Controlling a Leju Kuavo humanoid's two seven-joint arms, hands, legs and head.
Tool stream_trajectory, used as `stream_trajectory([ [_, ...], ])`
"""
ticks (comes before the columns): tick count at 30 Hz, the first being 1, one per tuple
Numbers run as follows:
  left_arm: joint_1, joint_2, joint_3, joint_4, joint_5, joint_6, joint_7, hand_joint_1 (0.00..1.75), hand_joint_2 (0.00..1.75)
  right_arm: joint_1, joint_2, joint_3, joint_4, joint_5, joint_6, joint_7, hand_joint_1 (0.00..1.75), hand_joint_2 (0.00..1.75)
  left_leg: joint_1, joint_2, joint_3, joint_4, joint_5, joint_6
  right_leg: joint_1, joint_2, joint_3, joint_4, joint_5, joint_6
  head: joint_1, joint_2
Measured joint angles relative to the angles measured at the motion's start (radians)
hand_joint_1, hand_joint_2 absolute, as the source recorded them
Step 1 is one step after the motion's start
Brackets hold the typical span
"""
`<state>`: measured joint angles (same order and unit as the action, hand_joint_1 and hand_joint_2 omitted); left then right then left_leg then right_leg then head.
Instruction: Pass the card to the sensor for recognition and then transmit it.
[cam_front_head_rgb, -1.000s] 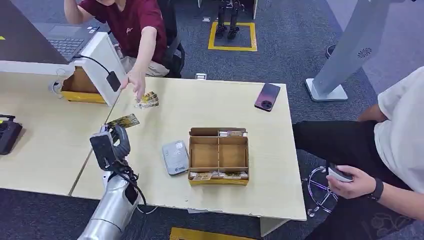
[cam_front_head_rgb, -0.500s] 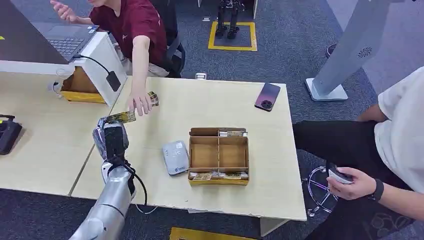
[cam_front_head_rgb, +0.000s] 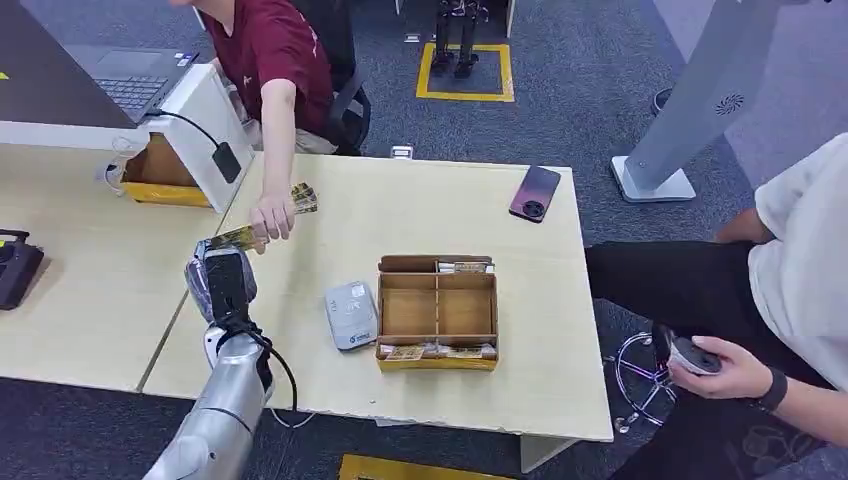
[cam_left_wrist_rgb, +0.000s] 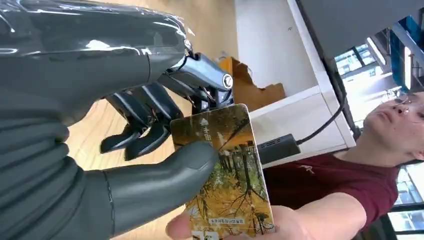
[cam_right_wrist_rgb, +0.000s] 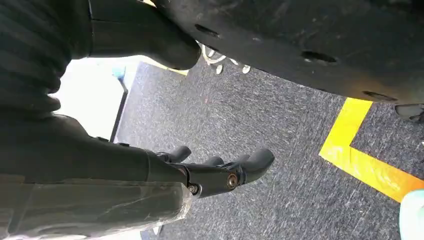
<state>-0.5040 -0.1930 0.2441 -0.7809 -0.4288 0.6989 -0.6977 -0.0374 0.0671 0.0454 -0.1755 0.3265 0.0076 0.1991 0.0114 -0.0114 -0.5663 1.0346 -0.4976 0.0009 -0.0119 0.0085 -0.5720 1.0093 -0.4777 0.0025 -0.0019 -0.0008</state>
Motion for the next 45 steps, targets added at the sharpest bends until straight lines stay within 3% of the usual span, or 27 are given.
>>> stream_trajectory([
  [3, 0.0, 0.0, 0.0, 0.0, 0.026, 0.0, 0.0, 0.0, 1.75, -0.001, 0.0, 0.0, 0.0, 0.005, 0.003, 0.001, 0.0, 1.75, 0.0, 0.0, 0.0, 0.0, 0.0, 0.0, 0.0, 0.0, 0.0, 0.0, 0.0, 0.0, 0.0, 0.0],
  [4, 0.0, 0.001, 0.0, 0.0, 0.056, 0.0, 0.0, 0.0, 0.0, -0.001, 0.0, 0.0, 0.0, 0.006, 0.004, 0.001, 0.0, 1.75, 0.0, 0.0, 0.0, 0.0, 0.0, 0.0, 0.0, 0.0, 0.0, 0.0, 0.0, 0.0, 0.0, 0.0],
  [5, 0.0, 0.001, 0.0, 0.001, 0.086, -0.001, 0.0, 0.0, 0.0, -0.001, 0.0, 0.0, 0.0, 0.006, 0.004, 0.001, 0.0, 1.75, 0.0, 0.0, 0.0, 0.0, 0.0, 0.0, 0.0, 0.0, 0.0, 0.0, 0.0, 0.0, 0.0, 0.0],
  [6, -0.001, 0.001, 0.0, 0.003, 0.124, -0.003, 0.0, 0.0, 1.75, -0.001, 0.0, 0.0, 0.0, 0.006, 0.004, 0.002, 0.0, 1.75, 0.0, 0.0, 0.0, 0.0, 0.0, 0.0, 0.0, 0.0, 0.0, 0.0, 0.0, 0.0, 0.0, 0.0],
  [10, -0.004, 0.001, -0.012, 0.012, 0.276, -0.037, 0.016, 0.0, 1.75, -0.001, 0.0, 0.0, 0.0, 0.006, 0.002, 0.003, 0.0, 1.75, 0.0, 0.0, 0.0, 0.0, 0.0, 0.0, 0.0, 0.0, -0.001, 0.0, 0.0, 0.0, 0.0, 0.0],
  [12, 0.0, 0.002, -0.037, 0.008, 0.321, -0.099, 0.051, 0.0, 1.75, -0.001, 0.0, 0.0, 0.0, 0.006, 0.0, 0.002, 0.0, 1.75, 0.0, 0.0, 0.0, 0.0, 0.0, 0.0, 0.0, 0.0, 0.0, 0.0, 0.0, 0.0, 0.0, 0.0],
  [15, 0.024, 0.015, -0.094, -0.026, 0.353, -0.225, 0.15, 0.0, 1.75, 0.004, 0.0, -0.005, 0.0, -0.002, -0.005, -0.008, 0.0, 1.75, 0.0, 0.0, -0.001, 0.0, 0.0, 0.0, 0.0, 0.0, -0.001, 0.0, 0.0, 0.0, 0.0, 0.0],
  [17, 0.06, 0.031, -0.151, -0.071, 0.363, -0.284, 0.169, 0.0, 1.75, 0.007, 0.0, -0.009, 0.0, -0.004, -0.006, -0.016, 0.0, 1.75, 0.0, 0.001, -0.001, 0.0, 0.0, 0.0, 0.0, 0.002, -0.001, 0.0, 0.0, 0.0, 0.0, 0.0],
  [22, 0.227, 0.073, -0.265, -0.325, 0.387, -0.428, 0.19, 0.0, 1.75, 0.013, 0.0, -0.026, 0.0, -0.01, -0.015, -0.024, 0.0, 1.75, 0.0, 0.002, -0.001, 0.0, -0.002, 0.0, 0.0, 0.002, -0.002, 0.0, -0.001, -0.001, 0.0, 0.0],
  [28, 0.419, 0.136, -0.384, -0.616, 0.353, -0.505, 0.189, 0.0, 1.75, 0.019, -0.001, -0.038, 0.001, -0.022, -0.019, -0.038, 0.0, 1.75, 0.0, 0.002, -0.002, 0.0, -0.002, 0.0, 0.0, 0.002, -0.003, 0.0, -0.002, -0.001, 0.0, 0.0],
  [31, 0.5, 0.17, -0.432, -0.733, 0.298, -0.513, 0.17, 0.0, 1.75, 0.023, -0.002, -0.049, 0.001, -0.027, -0.021, -0.048, 0.0, 1.75, 0.0, 0.002, -0.002, 0.0, -0.002, 0.0, 0.0, 0.002, -0.003, 0.0, -0.002, -0.001, 0.0, 0.0],
  [35, 0.562, 0.207, -0.482, -0.815, 0.22, -0.51, 0.136, 0.0, 1.75, 0.026, -0.002, -0.057, 0.001, -0.037, -0.024, -0.055, 0.0, 1.75, 0.0, 0.001, -0.002, 0.0, -0.002, 0.0, 0.0, 0.001, -0.003, 0.0, -0.002, -0.001, 0.0, 0.0],
  [37, 0.597, 0.221, -0.502, -0.848, 0.161, -0.465, 0.117, 0.0, 1.75, 0.027, -0.002, -0.061, 0.001, -0.039, -0.026, -0.059, 0.0, 1.75, 0.0, 0.002, -0.002, -0.001, -0.003, 0.0, 0.0, 0.002, -0.003, 0.0, -0.002, -0.001, 0.0, 0.0],
  [40, 0.657, 0.248, -0.583, -0.874, -0.163, -0.161, 0.116, 0.0, 1.75, 0.03, -0.002, -0.074, 0.001, -0.039, -0.029, -0.067, 0.0, 1.75, 0.0, 0.003, -0.002, 0.0, -0.003, 0.0, 0.0, 0.002, -0.004, 0.0, -0.002, -0.001, 0.0, 0.0],
  [42, 0.673, 0.26, -0.637, -0.869, -0.35, -0.033, 0.125, 0.0, 1.75, 0.03, -0.002, -0.075, 0.001, -0.034, -0.029, -0.068, 0.0, 1.75, 0.0, 0.0, -0.003, 0.0, -0.003, 0.0, 0.0, 0.0, -0.003, 0.0, -0.003, -0.001, 0.0, 0.0],
  [45, 0.694, 0.243, -0.647, -0.839, -0.583, -0.011, 0.068, 0.0, 1.75, 0.03, -0.002, -0.076, 0.001, -0.023, -0.028, -0.068, 0.0, 1.75, 0.0, 0.001, -0.002, 0.0, -0.003, 0.0, 0.0, 0.001, -0.003, 0.0, -0.003, -0.001, 0.0, 0.0],
])
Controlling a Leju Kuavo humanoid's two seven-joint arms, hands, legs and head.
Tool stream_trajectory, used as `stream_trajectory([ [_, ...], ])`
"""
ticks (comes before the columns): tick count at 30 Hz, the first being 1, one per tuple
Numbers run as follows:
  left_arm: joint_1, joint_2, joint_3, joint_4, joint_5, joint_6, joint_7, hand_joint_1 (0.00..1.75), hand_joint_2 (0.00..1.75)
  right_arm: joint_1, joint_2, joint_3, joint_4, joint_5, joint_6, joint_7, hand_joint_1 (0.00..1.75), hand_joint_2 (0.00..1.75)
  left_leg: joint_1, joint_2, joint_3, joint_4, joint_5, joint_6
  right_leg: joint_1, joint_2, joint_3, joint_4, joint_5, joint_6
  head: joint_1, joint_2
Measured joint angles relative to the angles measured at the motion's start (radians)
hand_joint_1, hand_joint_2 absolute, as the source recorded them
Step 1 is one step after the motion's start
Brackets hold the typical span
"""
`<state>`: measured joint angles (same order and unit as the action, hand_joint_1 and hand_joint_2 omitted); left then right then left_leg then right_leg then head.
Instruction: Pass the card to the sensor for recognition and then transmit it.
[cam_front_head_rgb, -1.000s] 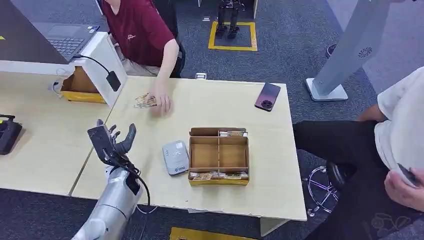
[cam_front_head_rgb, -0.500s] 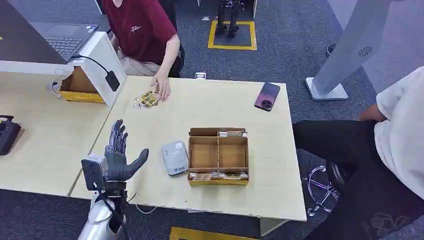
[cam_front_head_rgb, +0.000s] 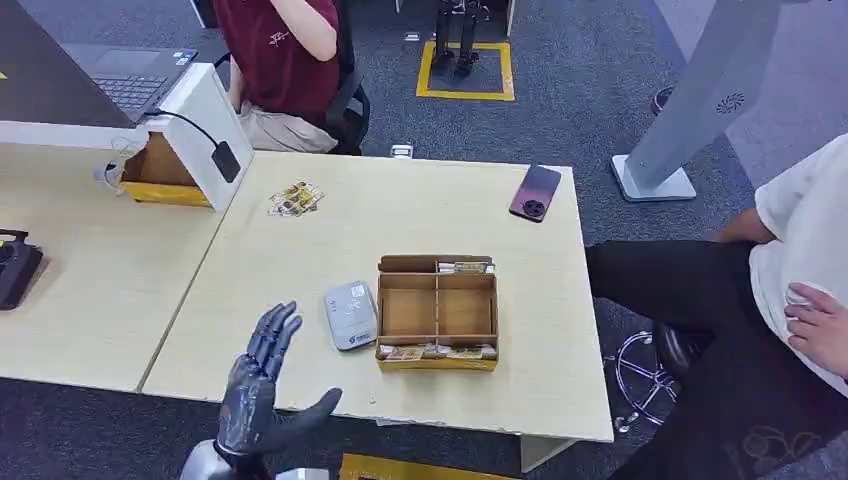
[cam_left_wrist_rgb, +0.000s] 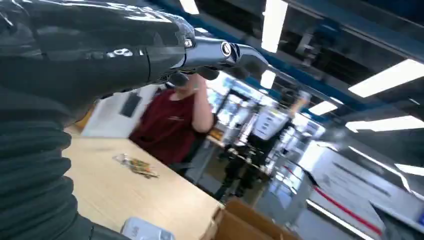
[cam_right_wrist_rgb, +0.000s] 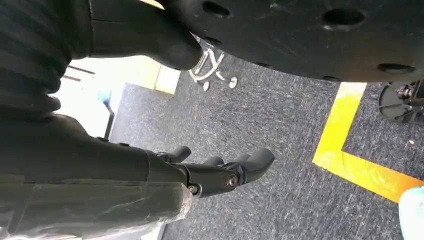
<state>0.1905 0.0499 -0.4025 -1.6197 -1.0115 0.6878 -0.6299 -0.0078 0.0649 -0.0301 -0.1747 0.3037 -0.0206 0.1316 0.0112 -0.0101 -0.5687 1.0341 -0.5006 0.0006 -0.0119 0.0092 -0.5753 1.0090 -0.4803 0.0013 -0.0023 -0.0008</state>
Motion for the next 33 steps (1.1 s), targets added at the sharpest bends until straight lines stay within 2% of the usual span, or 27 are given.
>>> stream_trajectory([
  [2, 0.004, -0.023, 0.0, 0.023, -0.086, 0.002, -0.052, 0.0, 1.75, 0.0, 0.0, 0.0, 0.0, 0.011, 0.0, 0.0, 0.0, 1.75, 0.0, 0.0, 0.0, 0.0, 0.0, 0.0, 0.0, 0.0, 0.0, 0.0, 0.0, 0.0, 0.0, 0.0],
  [3, 0.002, -0.038, 0.001, 0.034, -0.138, 0.002, -0.059, 0.0, 1.75, -0.002, 0.0, 0.0, 0.0, 0.012, 0.002, 0.002, 0.0, 1.75, 0.0, -0.001, 0.0, 0.0, 0.0, 0.0, 0.0, -0.001, 0.0, 0.0, 0.0, 0.0, 0.0, 0.0],
  [5, -0.004, -0.058, 0.001, 0.056, -0.21, 0.002, -0.064, 0.0, 1.75, -0.004, 0.0, 0.0, 0.0, 0.022, 0.004, 0.005, 0.0, 1.75, 0.0, -0.001, 0.0, 0.0, 0.0, 0.0, 0.0, -0.001, 0.0, 0.0, 0.0, 0.0, 0.0, 0.0],
  [13, -0.061, -0.153, 0.0, 0.202, -0.368, 0.003, -0.058, 0.0, 1.75, -0.011, 0.0, 0.0, 0.0, 0.047, 0.013, 0.013, 0.0, 1.75, 0.0, -0.001, 0.001, 0.0, 0.0, 0.0, 0.0, -0.001, 0.001, 0.0, 0.0, 0.0, 0.0, 0.0],
  [17, -0.095, -0.197, -0.009, 0.286, -0.397, 0.003, -0.009, 0.0, 1.75, -0.015, 0.0, 0.001, 0.0, 0.064, 0.018, 0.019, 0.0, 1.75, 0.0, -0.001, 0.001, 0.0, 0.0, 0.0, 0.0, -0.001, 0.0, 0.0, 0.0, 0.0, 0.0, 0.0],
  [20, -0.125, -0.216, -0.018, 0.34, -0.449, 0.003, 0.098, 0.0, 1.75, -0.017, 0.0, 0.001, 0.0, 0.074, 0.018, 0.022, 0.0, 1.75, 0.0, -0.001, 0.001, 0.0, 0.0, 0.0, 0.0, -0.001, 0.0, 0.0, 0.0, 0.0, 0.0, 0.0],
  [26, -0.193, -0.237, -0.061, 0.406, -0.478, 0.003, 0.265, 0.0, 1.75, -0.022, 0.0, 0.002, 0.0, 0.084, 0.018, 0.033, 0.0, 1.75, 0.0, -0.001, 0.001, 0.0, 0.0, 0.0, 0.0, -0.001, 0.0, 0.0, 0.001, 0.0, 0.0, 0.0],
  [30, -0.234, -0.243, -0.082, 0.426, -0.484, 0.003, 0.351, 0.0, 1.75, -0.026, 0.0, 0.003, 0.0, 0.096, 0.017, 0.038, 0.0, 1.75, 0.0, -0.001, 0.001, 0.0, 0.0, 0.0, 0.0, -0.001, 0.0, 0.0, 0.001, 0.0, 0.0, 0.0],
  [33, -0.261, -0.244, -0.084, 0.43, -0.489, 0.004, 0.384, 0.0, 1.75, -0.028, 0.0, 0.004, -0.001, 0.099, 0.017, 0.04, 0.0, 1.75, 0.0, -0.001, 0.001, 0.0, 0.0, 0.0, 0.0, -0.001, 0.0, 0.0, 0.001, 0.0, 0.0, 0.0],
])
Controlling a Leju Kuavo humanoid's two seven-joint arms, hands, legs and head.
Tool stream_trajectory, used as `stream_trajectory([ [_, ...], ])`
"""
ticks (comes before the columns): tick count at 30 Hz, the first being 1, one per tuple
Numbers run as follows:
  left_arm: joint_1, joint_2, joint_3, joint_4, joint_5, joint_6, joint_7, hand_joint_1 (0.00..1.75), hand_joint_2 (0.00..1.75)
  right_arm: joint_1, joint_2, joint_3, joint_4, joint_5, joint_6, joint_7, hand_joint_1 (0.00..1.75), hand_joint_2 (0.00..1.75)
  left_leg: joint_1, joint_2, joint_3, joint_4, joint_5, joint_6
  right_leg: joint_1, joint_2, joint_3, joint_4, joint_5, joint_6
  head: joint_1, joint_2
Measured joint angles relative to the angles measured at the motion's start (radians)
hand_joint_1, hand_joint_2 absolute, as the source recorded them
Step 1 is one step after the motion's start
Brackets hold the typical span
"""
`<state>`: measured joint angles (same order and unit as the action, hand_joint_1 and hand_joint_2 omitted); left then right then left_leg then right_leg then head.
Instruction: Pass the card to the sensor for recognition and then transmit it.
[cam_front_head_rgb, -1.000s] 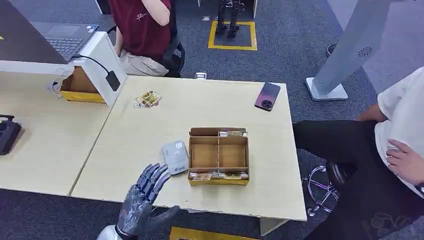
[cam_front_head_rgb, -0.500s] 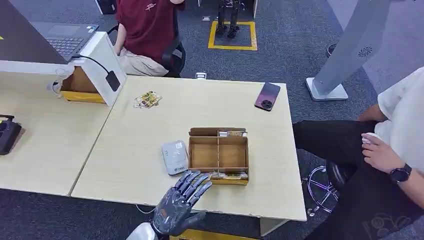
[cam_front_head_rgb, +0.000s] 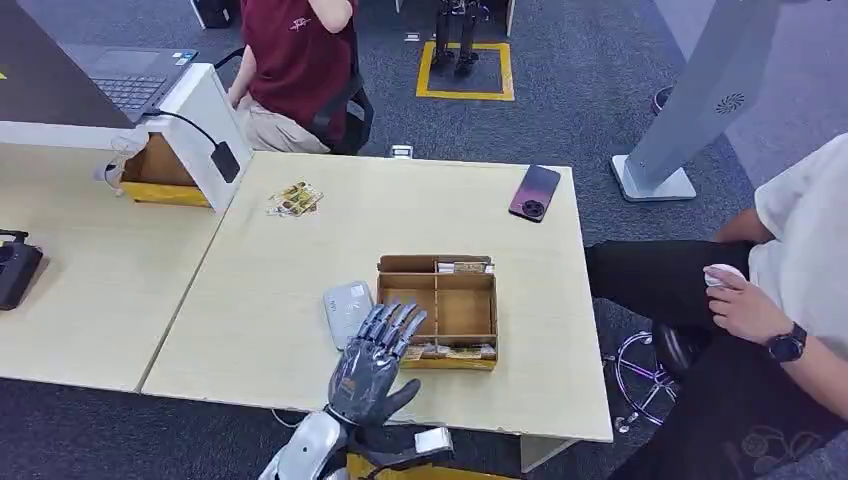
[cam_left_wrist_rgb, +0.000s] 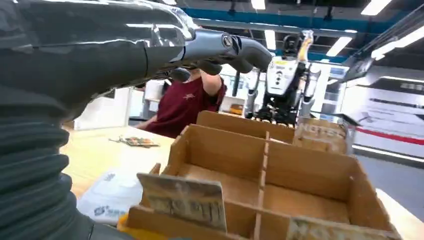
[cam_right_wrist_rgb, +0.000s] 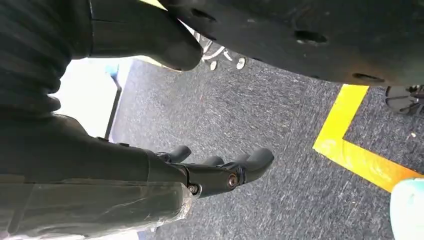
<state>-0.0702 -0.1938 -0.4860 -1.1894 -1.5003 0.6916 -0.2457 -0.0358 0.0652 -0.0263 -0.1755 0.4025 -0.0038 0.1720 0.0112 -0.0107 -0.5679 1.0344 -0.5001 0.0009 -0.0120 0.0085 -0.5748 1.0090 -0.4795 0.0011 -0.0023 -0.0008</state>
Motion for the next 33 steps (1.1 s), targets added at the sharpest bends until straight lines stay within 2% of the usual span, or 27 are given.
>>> stream_trajectory([
  [11, -0.023, 0.0, -0.001, 0.008, 0.007, 0.0, 0.013, 0.0, 1.75, -0.005, 0.0, 0.0, 0.0, 0.005, 0.0, 0.005, 0.0, 1.75, 0.0, 0.0, 0.0, 0.0, 0.0, 0.0, 0.0, 0.0, 0.0, 0.0, 0.0, 0.0, 0.0, 0.0],
  [16, -0.023, -0.003, 0.0, 0.017, 0.03, 0.0, -0.011, 0.0, 1.75, -0.006, 0.0, 0.0, 0.0, 0.014, 0.0, 0.009, 0.0, 1.75, 0.0, 0.0, 0.0, 0.0, 0.0, 0.0, 0.0, 0.0, 0.0, 0.0, 0.0, 0.0, 0.0, 0.0],
  [33, -0.027, -0.016, 0.0, 0.106, 0.019, 0.0, -0.008, 0.0, 1.75, -0.016, 0.0, 0.0, -0.002, 0.028, 0.001, 0.018, 0.0, 1.75, 0.0, 0.0, 0.0, 0.0, 0.0, 0.0, 0.0, 0.0, 0.0, 0.0, 0.0, 0.0, 0.0, 0.0],
])
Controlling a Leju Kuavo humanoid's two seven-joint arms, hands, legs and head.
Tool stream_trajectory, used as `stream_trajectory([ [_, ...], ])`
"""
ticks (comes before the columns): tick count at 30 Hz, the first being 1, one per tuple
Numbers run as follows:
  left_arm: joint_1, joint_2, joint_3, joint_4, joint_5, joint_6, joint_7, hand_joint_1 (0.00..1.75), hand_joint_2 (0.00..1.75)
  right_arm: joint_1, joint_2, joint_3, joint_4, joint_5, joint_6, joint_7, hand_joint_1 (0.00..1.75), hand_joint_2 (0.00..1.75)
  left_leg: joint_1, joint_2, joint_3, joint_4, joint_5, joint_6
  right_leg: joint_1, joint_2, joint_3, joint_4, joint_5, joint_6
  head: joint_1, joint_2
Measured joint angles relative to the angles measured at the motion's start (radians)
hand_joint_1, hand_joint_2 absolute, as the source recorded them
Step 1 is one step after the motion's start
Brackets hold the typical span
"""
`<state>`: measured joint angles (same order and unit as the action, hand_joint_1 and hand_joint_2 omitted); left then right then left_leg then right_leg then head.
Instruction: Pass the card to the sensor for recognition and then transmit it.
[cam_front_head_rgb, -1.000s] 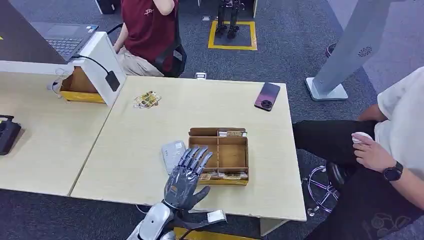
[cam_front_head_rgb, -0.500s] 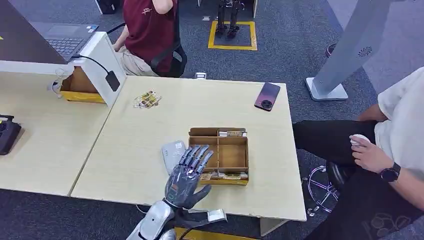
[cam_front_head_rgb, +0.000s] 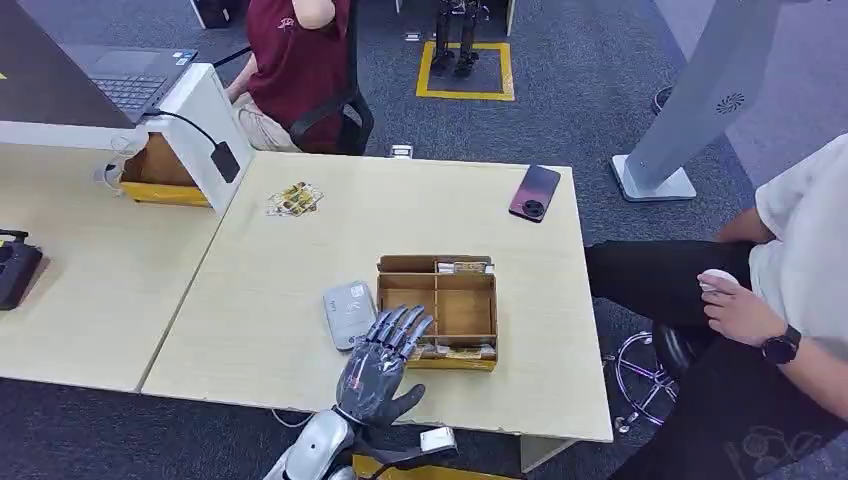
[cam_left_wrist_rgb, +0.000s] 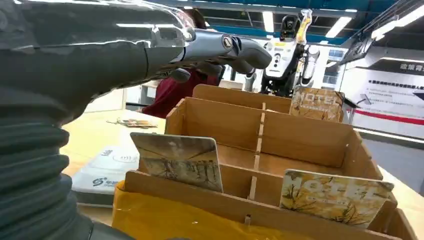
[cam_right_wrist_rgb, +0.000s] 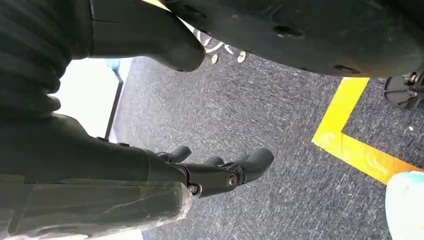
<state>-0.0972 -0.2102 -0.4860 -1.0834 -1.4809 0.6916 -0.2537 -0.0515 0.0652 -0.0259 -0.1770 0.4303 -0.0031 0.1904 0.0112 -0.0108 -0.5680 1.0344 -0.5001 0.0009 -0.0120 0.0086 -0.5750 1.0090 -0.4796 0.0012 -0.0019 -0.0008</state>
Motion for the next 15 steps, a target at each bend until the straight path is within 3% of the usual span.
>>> stream_trajectory([
  [15, -0.007, -0.005, 0.009, 0.016, 0.018, 0.001, 0.007, 0.0, 1.75, -0.001, 0.0, 0.0, -0.001, 0.007, 0.003, 0.0, 0.0, 1.75, 0.0, 0.0, 0.0, 0.0, 0.0, 0.0, 0.0, 0.0, 0.0, 0.0, 0.0, 0.0, 0.0, 0.0],
])
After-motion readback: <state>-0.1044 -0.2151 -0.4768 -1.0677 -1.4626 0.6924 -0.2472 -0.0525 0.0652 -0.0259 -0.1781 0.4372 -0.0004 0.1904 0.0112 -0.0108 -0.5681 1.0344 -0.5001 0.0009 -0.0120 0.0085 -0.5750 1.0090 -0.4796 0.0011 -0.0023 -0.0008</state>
